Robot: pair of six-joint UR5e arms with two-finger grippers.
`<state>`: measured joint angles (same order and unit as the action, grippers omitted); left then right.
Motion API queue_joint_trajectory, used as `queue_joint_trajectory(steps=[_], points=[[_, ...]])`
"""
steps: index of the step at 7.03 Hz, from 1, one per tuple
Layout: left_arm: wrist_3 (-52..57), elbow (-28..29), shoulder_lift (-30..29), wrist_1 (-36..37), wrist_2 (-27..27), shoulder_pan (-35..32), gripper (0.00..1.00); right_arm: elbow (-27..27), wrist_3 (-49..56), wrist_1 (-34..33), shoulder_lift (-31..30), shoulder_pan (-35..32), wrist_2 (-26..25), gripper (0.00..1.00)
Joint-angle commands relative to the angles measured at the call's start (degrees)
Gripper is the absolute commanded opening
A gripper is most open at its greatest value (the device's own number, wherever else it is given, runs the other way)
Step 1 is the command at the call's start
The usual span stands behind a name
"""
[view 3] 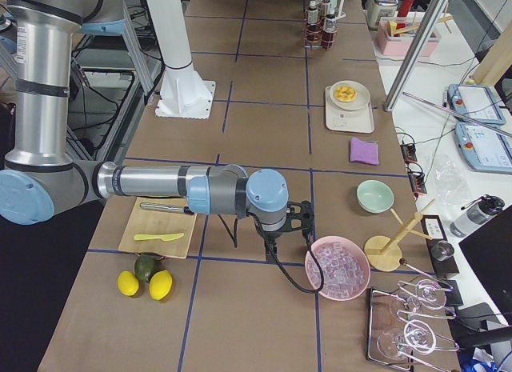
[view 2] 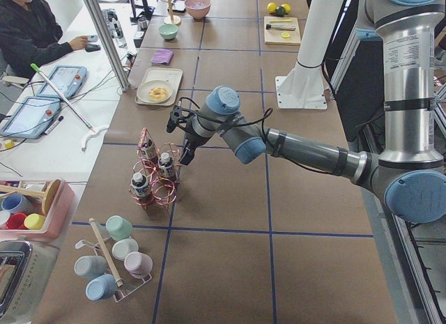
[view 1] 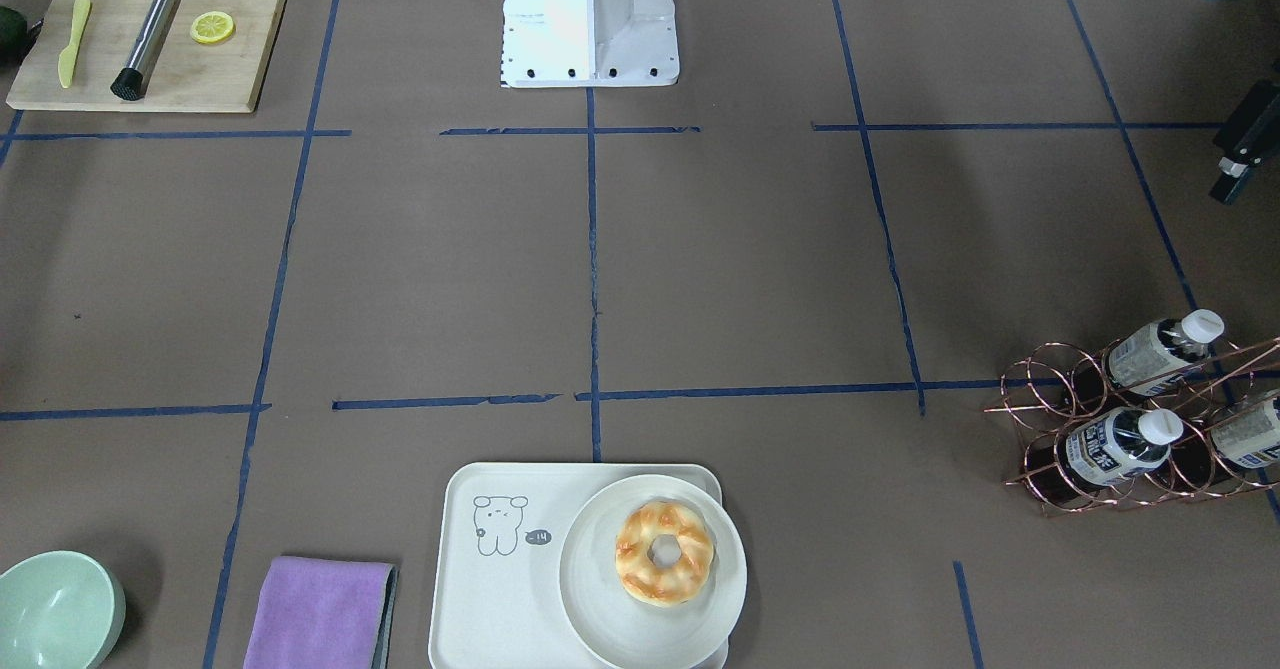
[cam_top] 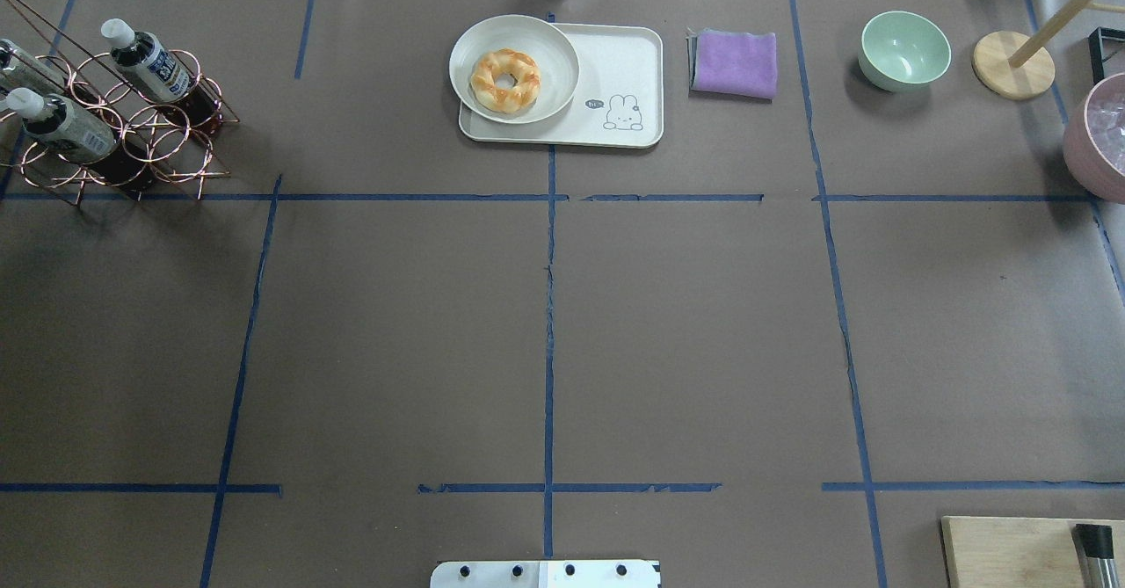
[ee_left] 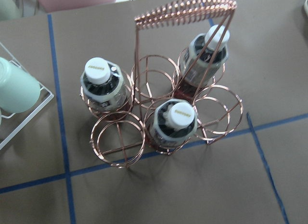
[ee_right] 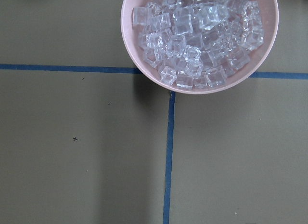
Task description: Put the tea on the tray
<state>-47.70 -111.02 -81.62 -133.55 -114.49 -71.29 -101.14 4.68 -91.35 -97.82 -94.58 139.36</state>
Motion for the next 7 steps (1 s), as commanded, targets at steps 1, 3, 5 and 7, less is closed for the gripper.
queue_joint_trajectory(steps=[1,3,5,7], points=[[-4.76,1.75,0.15,-5.11,13.62,6.06,1.00,0.86,0.07,0.03,1.58,-0.08,0.12,1.00],[-5.12,11.82,-0.29,-19.47,24.00,11.15,1.00,0.60,0.07,0.03,0.88,-0.08,0.30,1.00],[-5.21,14.69,-1.08,-23.42,24.93,11.79,1.00,0.33,-0.11,0.03,0.87,-0.08,0.38,1.00],[-5.12,14.69,-2.04,-23.34,24.93,12.14,1.00,0.42,-0.11,0.03,0.96,-0.08,0.47,1.00]])
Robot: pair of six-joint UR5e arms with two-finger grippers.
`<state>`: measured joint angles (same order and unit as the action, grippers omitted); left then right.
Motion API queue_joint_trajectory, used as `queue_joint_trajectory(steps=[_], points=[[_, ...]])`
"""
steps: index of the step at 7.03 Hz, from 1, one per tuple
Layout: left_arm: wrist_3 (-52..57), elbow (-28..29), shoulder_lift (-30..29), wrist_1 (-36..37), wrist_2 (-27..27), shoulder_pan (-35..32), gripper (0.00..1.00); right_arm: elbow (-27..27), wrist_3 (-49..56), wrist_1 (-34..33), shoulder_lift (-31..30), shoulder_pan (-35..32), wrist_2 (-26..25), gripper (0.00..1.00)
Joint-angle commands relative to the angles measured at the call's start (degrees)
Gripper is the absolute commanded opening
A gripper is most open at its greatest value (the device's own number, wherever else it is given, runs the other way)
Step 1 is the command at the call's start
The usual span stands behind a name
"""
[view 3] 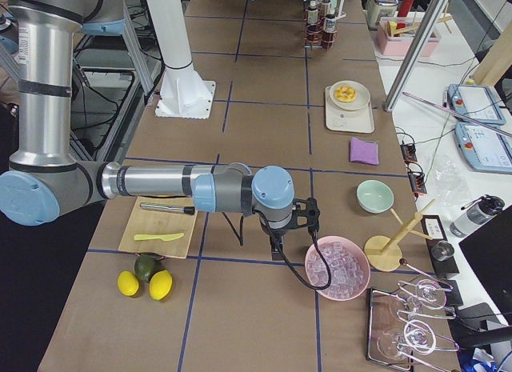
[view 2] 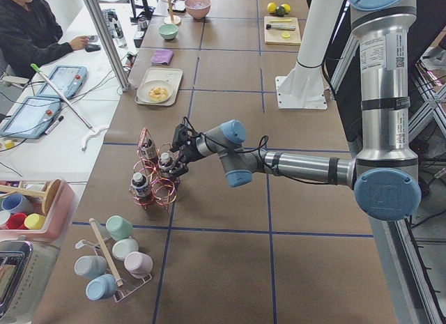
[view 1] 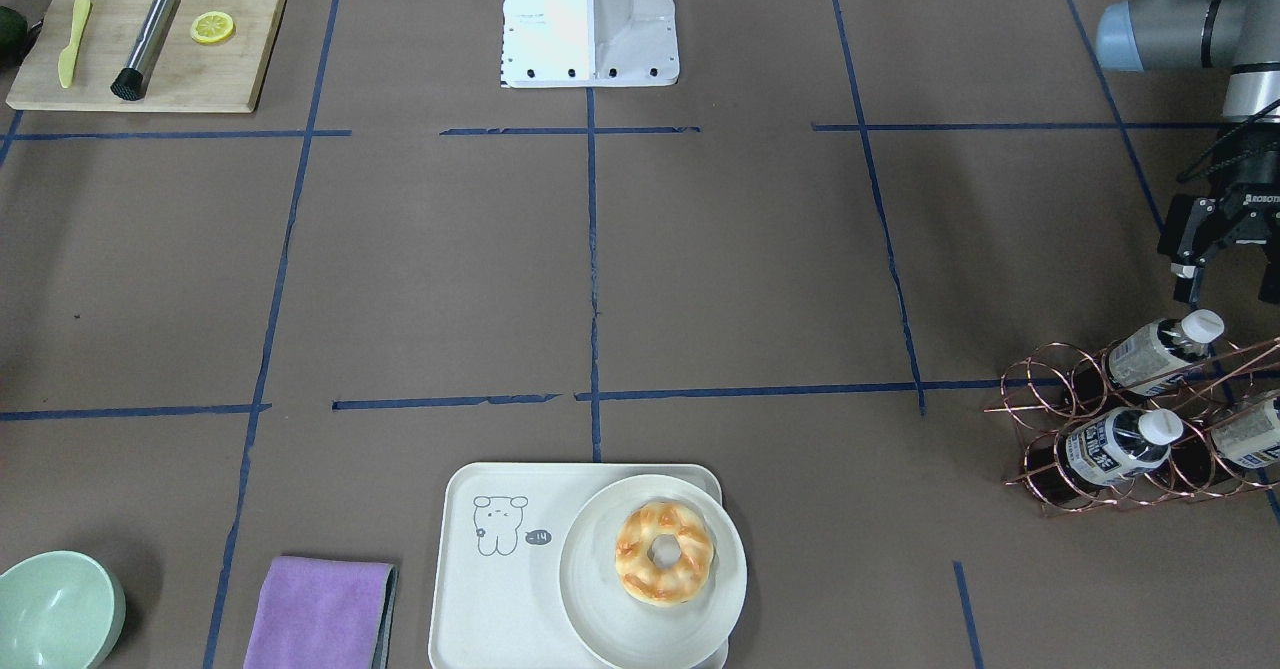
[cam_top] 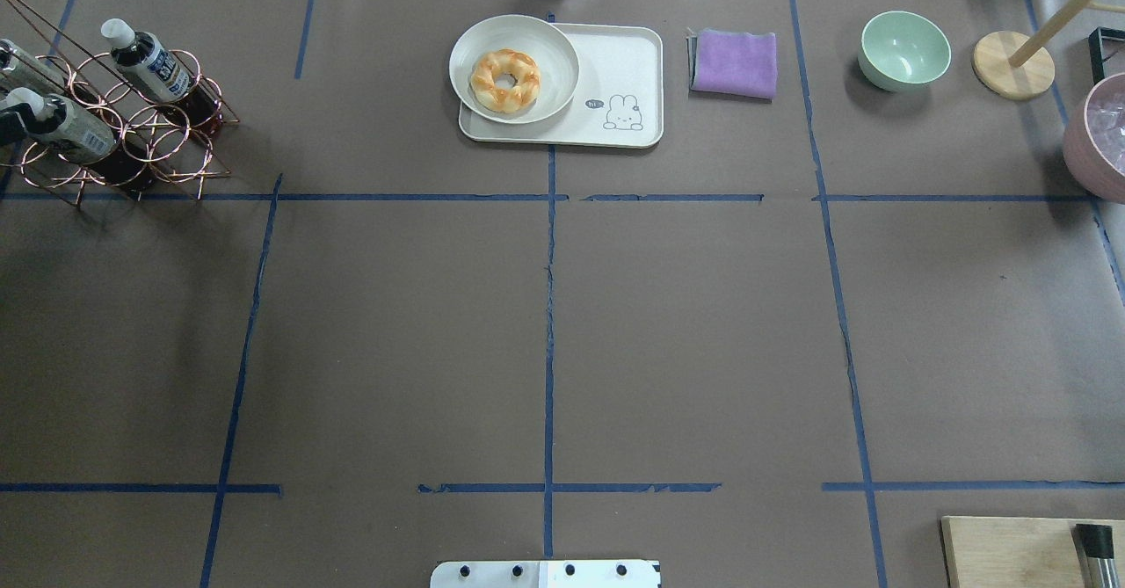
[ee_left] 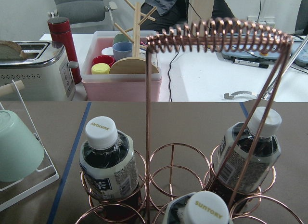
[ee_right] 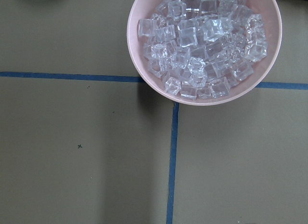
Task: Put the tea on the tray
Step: 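Move the left gripper down to a dark tea bottle in the copper rack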
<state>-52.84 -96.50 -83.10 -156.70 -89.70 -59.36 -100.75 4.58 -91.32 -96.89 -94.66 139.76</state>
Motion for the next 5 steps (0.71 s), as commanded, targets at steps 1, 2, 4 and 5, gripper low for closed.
queue_joint_trajectory(steps=[1,2,4,5], points=[[0.11,0.35,-1.01,-0.01,0.14,1.43,1.00,0.03,-0.01,0.00,0.03,0.00,0.07,1.00],[0.11,1.48,-2.67,0.00,0.23,1.52,0.99,0.03,-0.01,0.00,0.03,0.00,0.07,1.00],[0.11,2.55,-3.56,-0.09,0.14,1.53,0.87,-0.05,-0.01,0.00,0.03,0.00,0.07,1.00],[0.28,2.72,-3.56,-0.01,0.23,1.53,0.82,-0.06,-0.10,0.00,0.03,0.00,0.07,1.00]])
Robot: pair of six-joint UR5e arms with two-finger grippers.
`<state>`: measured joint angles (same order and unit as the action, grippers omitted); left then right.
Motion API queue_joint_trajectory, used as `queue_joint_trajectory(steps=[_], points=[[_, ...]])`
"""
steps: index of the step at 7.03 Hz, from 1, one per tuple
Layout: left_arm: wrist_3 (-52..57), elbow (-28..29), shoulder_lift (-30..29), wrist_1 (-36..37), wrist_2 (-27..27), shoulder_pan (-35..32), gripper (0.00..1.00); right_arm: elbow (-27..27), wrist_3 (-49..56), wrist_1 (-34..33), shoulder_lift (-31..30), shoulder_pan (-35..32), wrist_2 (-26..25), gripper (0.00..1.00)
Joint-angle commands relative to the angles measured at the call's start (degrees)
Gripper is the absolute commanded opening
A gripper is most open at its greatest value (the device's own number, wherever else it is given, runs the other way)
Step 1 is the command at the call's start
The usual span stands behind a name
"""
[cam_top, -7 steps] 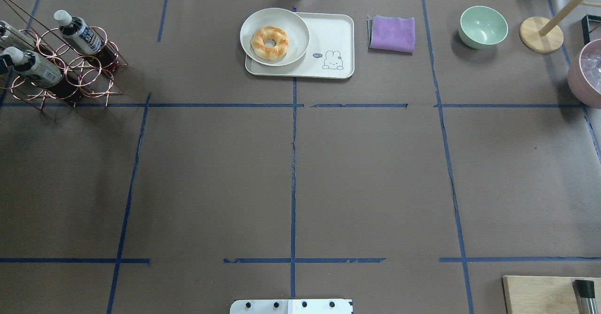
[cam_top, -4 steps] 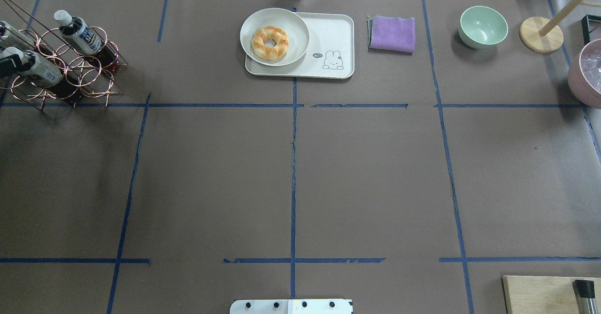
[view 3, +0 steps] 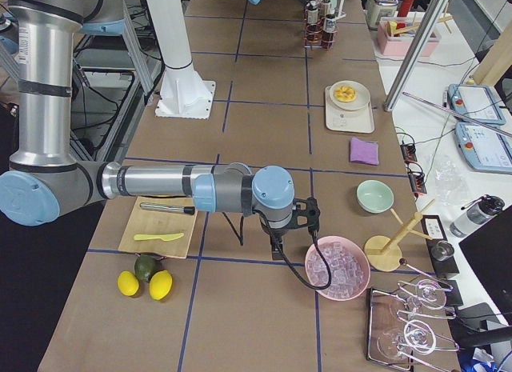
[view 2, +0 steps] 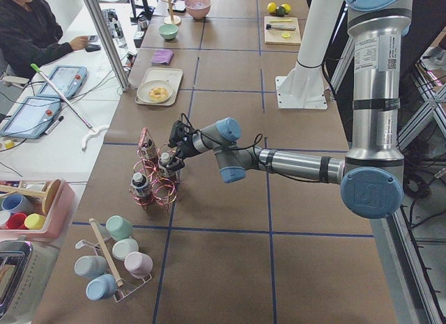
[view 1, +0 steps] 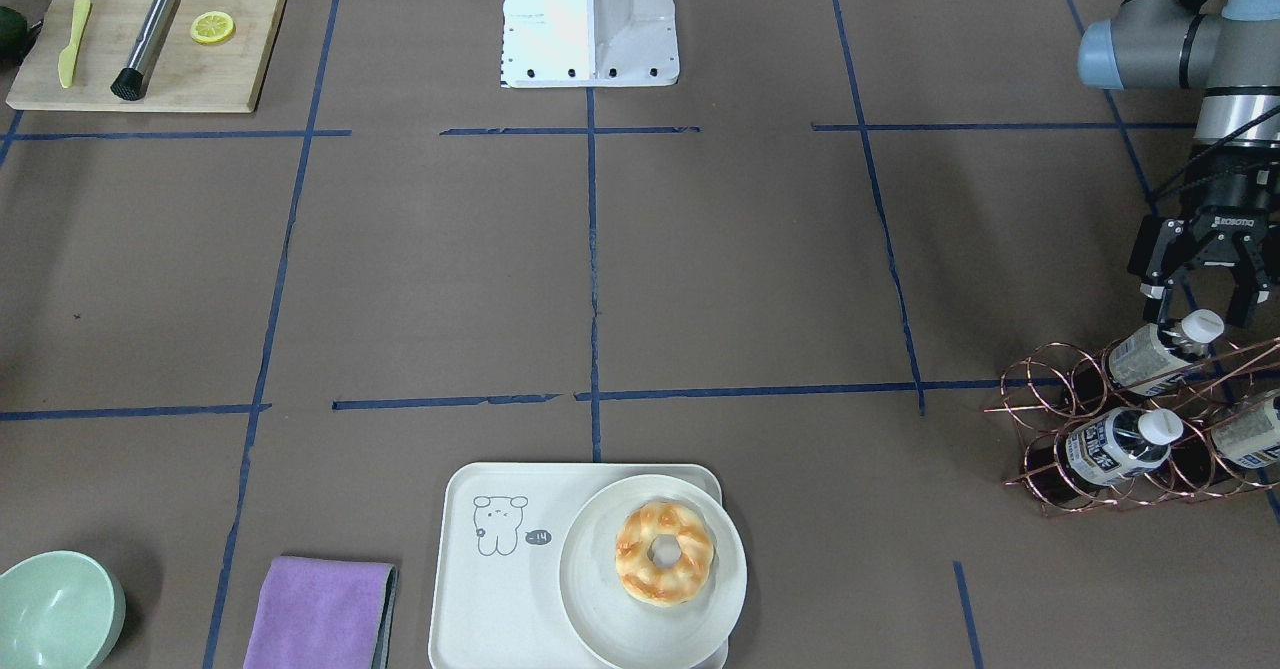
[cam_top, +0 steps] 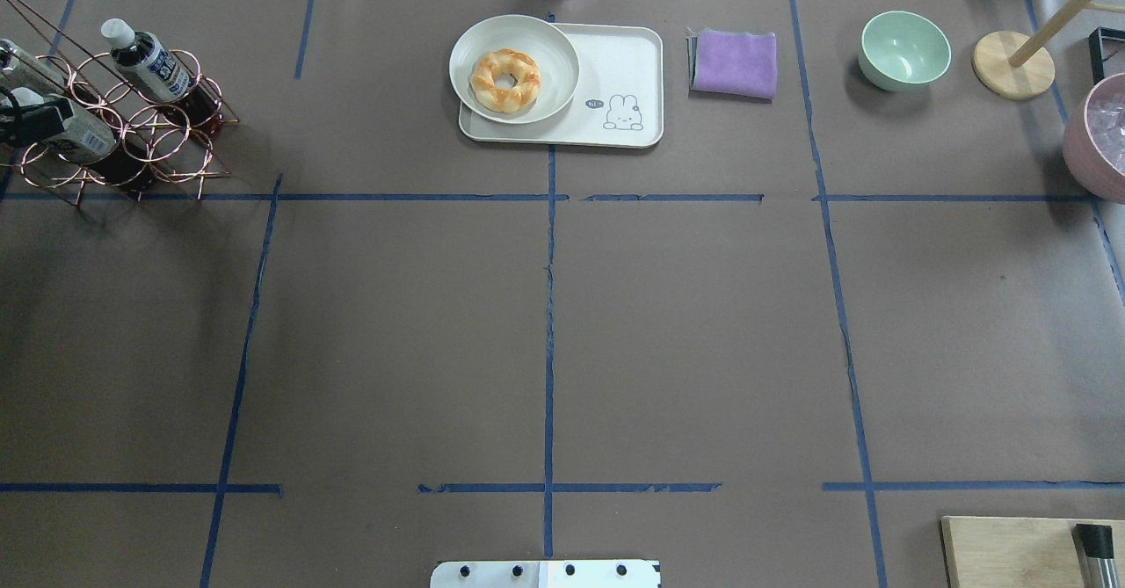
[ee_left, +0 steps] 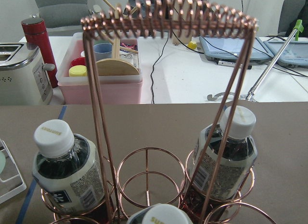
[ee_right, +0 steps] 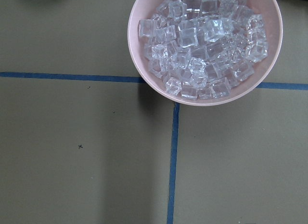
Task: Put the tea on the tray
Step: 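Move the left gripper down to a dark tea bottle in the copper rack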
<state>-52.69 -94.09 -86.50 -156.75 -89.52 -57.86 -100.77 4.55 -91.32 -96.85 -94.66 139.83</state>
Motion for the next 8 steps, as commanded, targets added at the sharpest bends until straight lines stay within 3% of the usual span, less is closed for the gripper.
queue_joint_trajectory(steps=[1,3,8], points=[[0.22,0.40,-0.07,-0.05,-0.04,0.03,0.77,-0.04,0.02,0.00,0.00,0.00,0.00,1.00],[0.31,0.40,-0.07,-0.13,-0.04,0.03,0.66,0.22,0.02,0.00,0.00,0.00,0.00,1.00],[0.58,0.31,0.28,-0.13,-0.04,-0.05,0.65,0.49,0.02,-0.09,-0.09,0.00,0.00,1.00]])
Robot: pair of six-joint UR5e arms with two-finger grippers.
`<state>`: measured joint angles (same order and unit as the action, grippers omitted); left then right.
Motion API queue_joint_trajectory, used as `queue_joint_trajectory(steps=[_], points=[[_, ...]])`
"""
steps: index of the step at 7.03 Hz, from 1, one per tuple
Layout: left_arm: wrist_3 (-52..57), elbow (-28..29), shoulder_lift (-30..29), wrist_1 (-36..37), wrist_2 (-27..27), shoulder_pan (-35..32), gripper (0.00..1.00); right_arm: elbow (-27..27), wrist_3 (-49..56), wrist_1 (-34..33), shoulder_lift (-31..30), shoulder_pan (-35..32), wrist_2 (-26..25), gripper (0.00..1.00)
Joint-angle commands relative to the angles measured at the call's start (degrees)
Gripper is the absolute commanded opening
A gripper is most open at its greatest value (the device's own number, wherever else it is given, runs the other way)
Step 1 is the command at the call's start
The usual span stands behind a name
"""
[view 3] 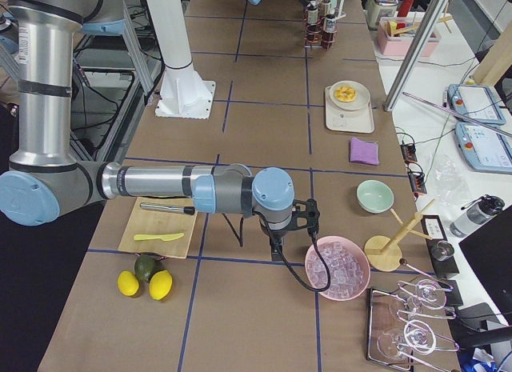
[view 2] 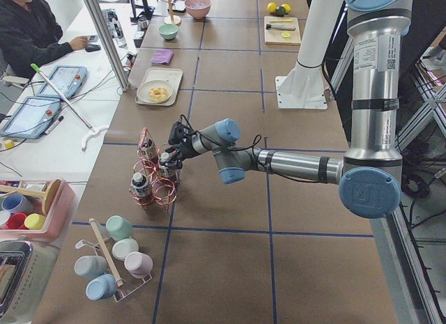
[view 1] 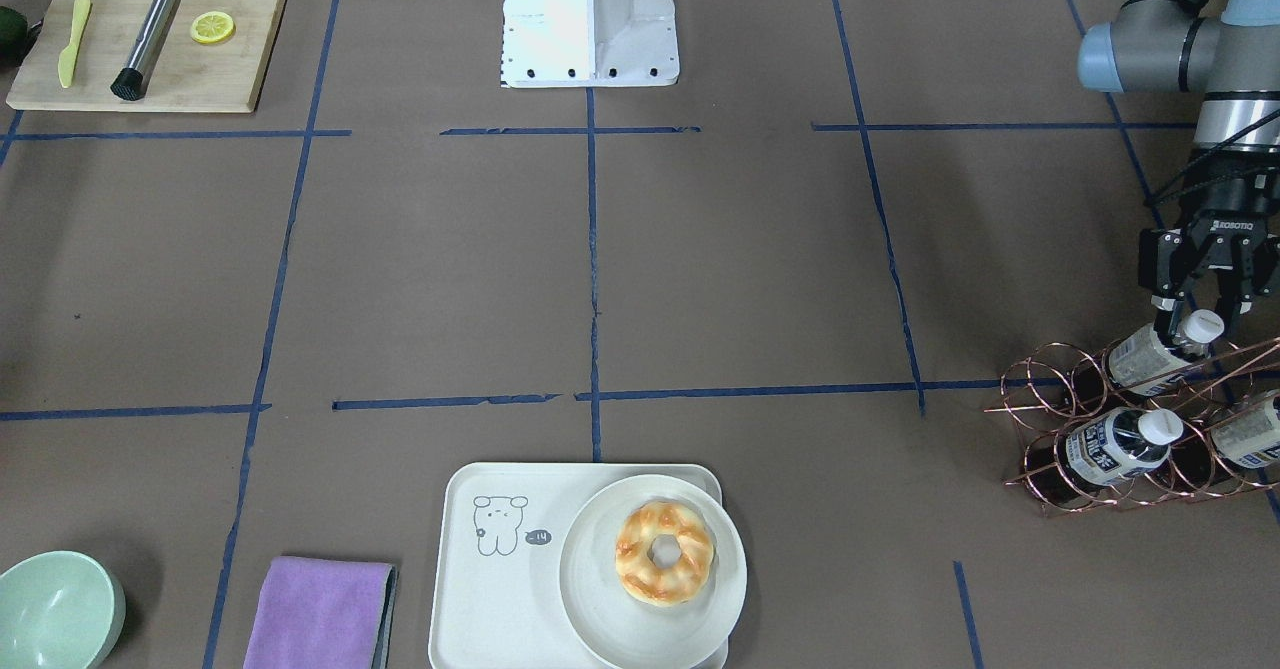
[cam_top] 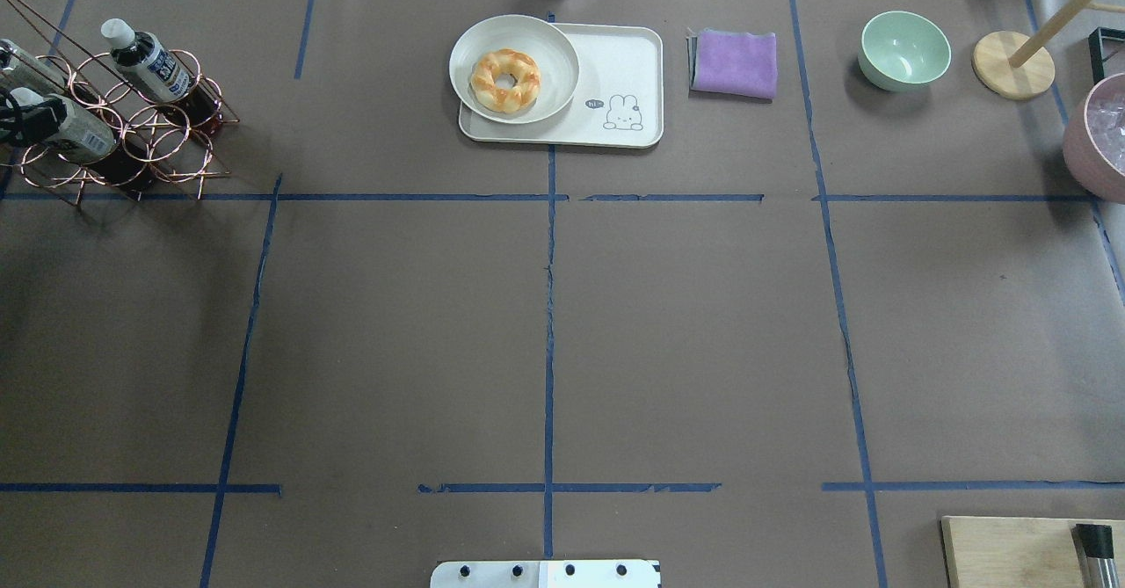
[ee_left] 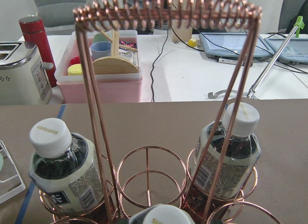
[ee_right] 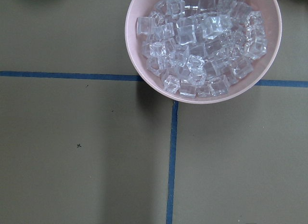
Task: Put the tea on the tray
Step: 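Move the left gripper down to a dark tea bottle in the copper rack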
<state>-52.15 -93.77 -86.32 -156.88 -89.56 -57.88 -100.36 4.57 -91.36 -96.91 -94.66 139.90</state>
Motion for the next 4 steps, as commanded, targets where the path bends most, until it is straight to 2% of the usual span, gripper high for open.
queue_joint_trajectory(steps=[1,4], points=[[0.04,-0.09,0.10,0.00,0.00,-0.04,0.64,-0.01,0.00,-0.05,-0.03,0.09,-0.06,1.00],[0.04,-0.53,0.10,0.08,0.00,-0.04,0.59,0.07,0.00,-0.05,0.05,0.00,-0.06,1.00]])
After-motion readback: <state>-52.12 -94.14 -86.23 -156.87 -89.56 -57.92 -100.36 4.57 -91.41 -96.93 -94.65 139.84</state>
